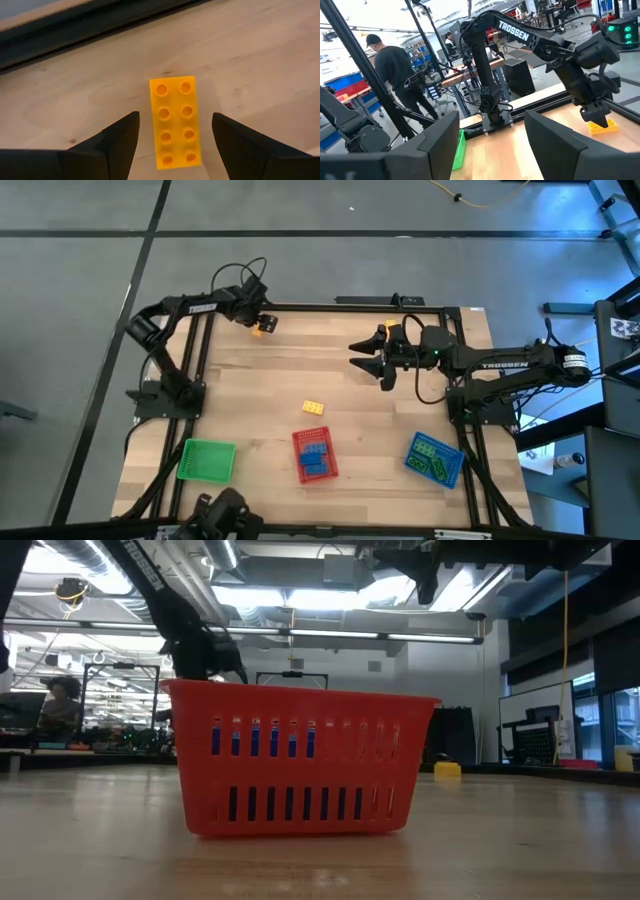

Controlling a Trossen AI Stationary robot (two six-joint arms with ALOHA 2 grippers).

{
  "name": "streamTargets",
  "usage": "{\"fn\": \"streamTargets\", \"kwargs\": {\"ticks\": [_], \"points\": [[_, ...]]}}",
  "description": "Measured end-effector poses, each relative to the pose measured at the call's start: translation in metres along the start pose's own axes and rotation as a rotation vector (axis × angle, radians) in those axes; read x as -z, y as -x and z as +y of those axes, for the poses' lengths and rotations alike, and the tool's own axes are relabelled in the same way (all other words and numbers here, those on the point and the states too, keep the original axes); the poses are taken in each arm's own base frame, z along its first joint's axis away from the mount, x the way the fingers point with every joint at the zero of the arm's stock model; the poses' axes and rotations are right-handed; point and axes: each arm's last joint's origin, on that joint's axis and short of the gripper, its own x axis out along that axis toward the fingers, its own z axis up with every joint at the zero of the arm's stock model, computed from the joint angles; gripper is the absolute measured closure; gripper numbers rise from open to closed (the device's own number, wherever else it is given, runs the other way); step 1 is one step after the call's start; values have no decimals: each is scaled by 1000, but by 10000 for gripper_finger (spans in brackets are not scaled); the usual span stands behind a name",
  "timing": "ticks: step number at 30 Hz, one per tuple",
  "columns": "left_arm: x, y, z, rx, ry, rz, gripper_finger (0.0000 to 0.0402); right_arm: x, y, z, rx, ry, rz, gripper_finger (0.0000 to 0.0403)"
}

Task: Sort & place blocks by color
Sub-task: Put the left yellow game piece into the green bin

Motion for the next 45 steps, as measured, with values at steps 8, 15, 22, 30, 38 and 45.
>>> {"fn": "streamTargets", "kwargs": {"ticks": [8, 15, 22, 30, 38, 45], "points": [[1, -15, -1, 0, -5, 25, 160, 0, 0, 0, 0, 2, 1, 175], [5, -22, -2, -15, -17, 56, 164, 0, 0, 0, 0, 3, 2, 175], [7, -23, -1, -28, -20, 82, 222, 1, 0, 0, -1, 5, 6, 175], [9, -12, -4, 48, -26, 96, 273, 1, 0, 0, -1, 6, 7, 175], [0, 49, -25, 224, -74, -120, 273, 1, 0, 0, 1, 5, 10, 175], [17, 138, -73, 519, -220, -448, 273, 1, 0, 0, 1, 4, 12, 175]]}}
